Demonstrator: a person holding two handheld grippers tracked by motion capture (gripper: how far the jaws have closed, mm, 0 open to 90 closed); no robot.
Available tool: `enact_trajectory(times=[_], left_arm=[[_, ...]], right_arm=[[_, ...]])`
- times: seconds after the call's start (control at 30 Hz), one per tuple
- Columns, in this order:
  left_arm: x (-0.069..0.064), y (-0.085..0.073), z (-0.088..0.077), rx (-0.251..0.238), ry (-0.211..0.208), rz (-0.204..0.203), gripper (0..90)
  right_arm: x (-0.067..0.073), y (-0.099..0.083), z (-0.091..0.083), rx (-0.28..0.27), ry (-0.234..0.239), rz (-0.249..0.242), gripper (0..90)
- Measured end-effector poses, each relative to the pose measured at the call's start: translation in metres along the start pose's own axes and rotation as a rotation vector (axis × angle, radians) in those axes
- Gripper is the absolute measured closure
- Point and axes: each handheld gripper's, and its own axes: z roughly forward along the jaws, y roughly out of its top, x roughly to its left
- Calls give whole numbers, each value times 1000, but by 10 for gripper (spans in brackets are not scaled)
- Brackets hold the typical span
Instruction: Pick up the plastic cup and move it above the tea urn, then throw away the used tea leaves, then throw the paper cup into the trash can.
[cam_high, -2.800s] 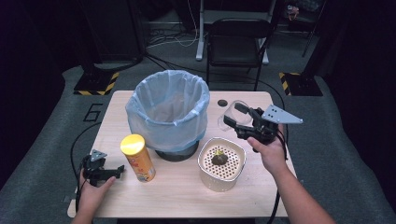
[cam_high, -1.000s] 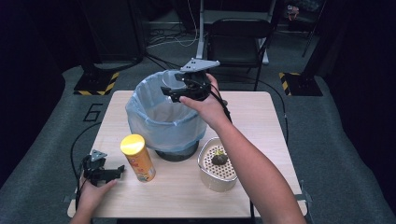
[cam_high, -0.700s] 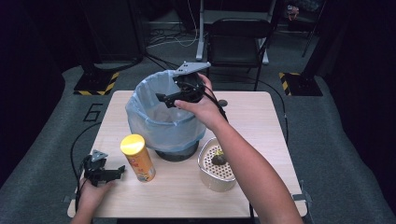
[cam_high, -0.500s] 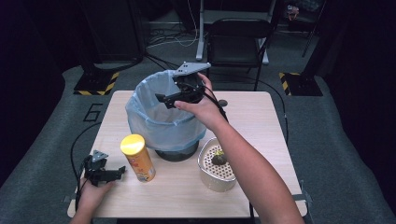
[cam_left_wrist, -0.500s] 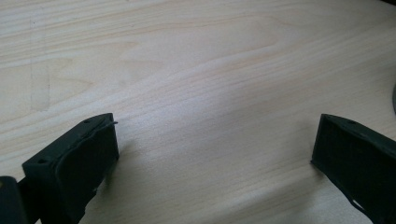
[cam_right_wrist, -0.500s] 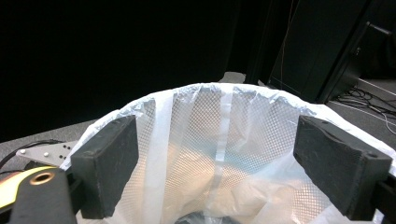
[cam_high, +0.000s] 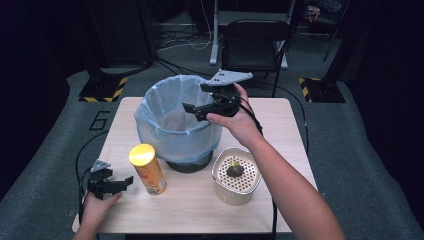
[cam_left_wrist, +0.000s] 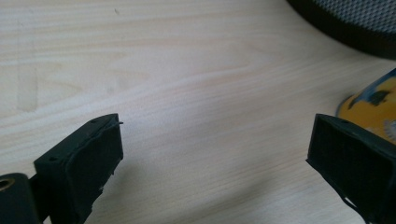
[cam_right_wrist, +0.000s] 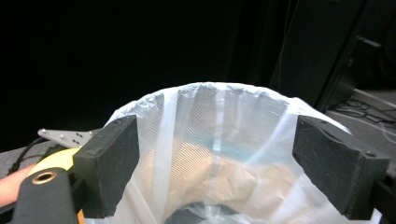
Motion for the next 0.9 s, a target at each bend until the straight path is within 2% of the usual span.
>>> enact_trajectory(times=[0.03,0.07,0.17,0.27,0.3,0.33,0.37,0.43,0.53,0.7,0.8,0.83,0.9], left_arm=[[0,2,-4,-16,-7,11,24],[-1,3,-8,-34,-26,-4,22],[-3,8,-19,-71,-44,9,17],[-8,12,-29,-82,-66,63,2],[-10,12,-31,-78,-75,72,2],[-10,13,-34,-66,-75,104,2],[-11,13,-37,-64,-75,119,2],[-13,14,-42,-68,-80,121,2],[-15,17,-48,-94,-104,103,2],[-19,20,-55,-122,-136,86,2],[-24,21,-60,-119,-156,99,2],[-26,22,-60,-135,-163,94,2],[-29,26,-63,-111,-176,107,2]], right_arm=[[-2,-2,-7,-10,-5,-4,145],[-3,-4,-13,-14,-8,-2,145],[-7,-11,-29,-17,-38,4,146],[-12,-22,-46,-12,-84,0,146],[-13,-26,-51,-8,-95,3,146],[-14,-30,-55,-6,-109,-6,146],[-15,-34,-59,-3,-117,-7,145],[-18,-42,-67,0,-127,-15,145],[-22,-53,-78,-6,-138,-4,146],[-29,-74,-92,7,-188,9,156],[-33,-87,-99,30,-225,8,160],[-34,-91,-102,35,-233,12,167],[-38,-101,-106,56,-251,9,169]])
